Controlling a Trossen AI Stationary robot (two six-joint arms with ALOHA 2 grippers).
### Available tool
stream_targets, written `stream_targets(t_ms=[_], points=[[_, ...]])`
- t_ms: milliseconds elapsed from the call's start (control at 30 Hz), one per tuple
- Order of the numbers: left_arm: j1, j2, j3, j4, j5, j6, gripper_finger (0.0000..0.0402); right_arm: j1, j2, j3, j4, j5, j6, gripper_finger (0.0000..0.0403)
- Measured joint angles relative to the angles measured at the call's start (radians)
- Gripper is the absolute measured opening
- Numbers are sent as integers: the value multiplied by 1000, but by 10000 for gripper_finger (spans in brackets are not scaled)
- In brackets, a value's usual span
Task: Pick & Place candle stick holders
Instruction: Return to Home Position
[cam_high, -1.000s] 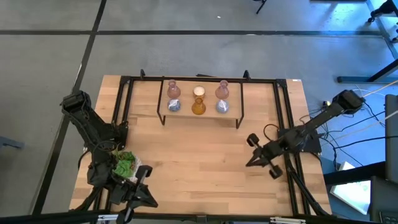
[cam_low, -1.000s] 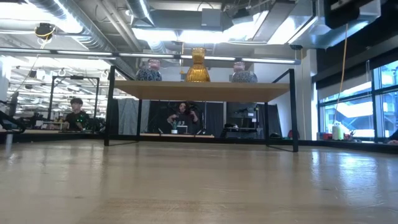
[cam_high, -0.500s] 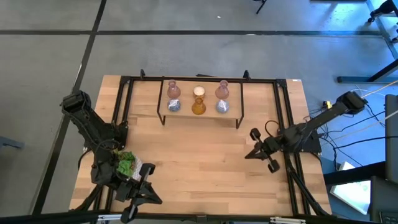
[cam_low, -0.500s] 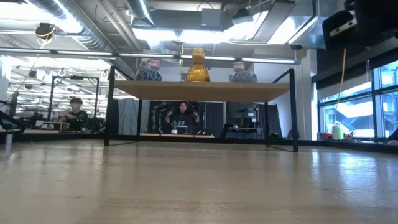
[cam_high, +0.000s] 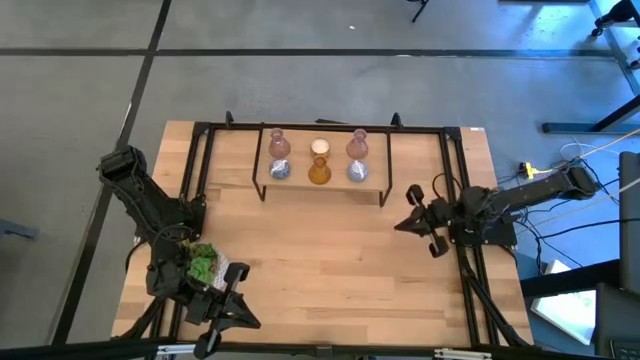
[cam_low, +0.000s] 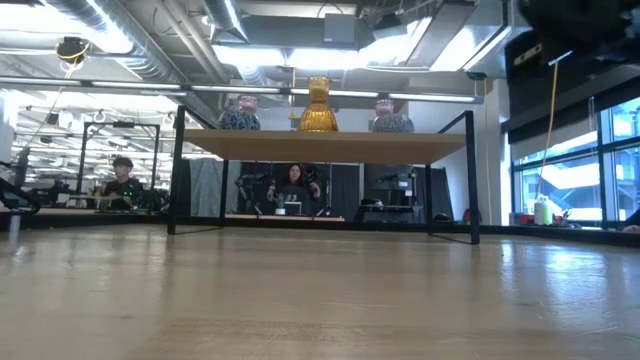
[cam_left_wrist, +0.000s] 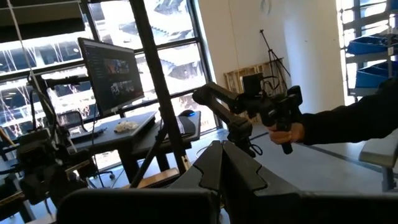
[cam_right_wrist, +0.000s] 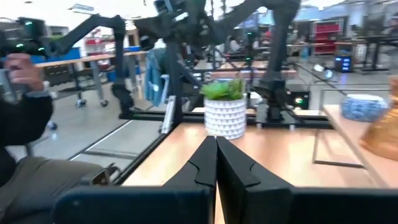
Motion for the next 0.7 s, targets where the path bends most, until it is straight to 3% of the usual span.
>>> stream_targets(t_ms=[200, 367, 700], points=[[0, 0, 0, 0, -1, 2, 2, -58, -33, -41, 27, 0, 13, 5], [0, 0, 0, -11, -2, 1, 2, -72, -44, -163, 231, -5, 1, 5], [0, 0, 0, -24, -3, -14, 2, -133, -88, -159, 126, -51, 13, 5]])
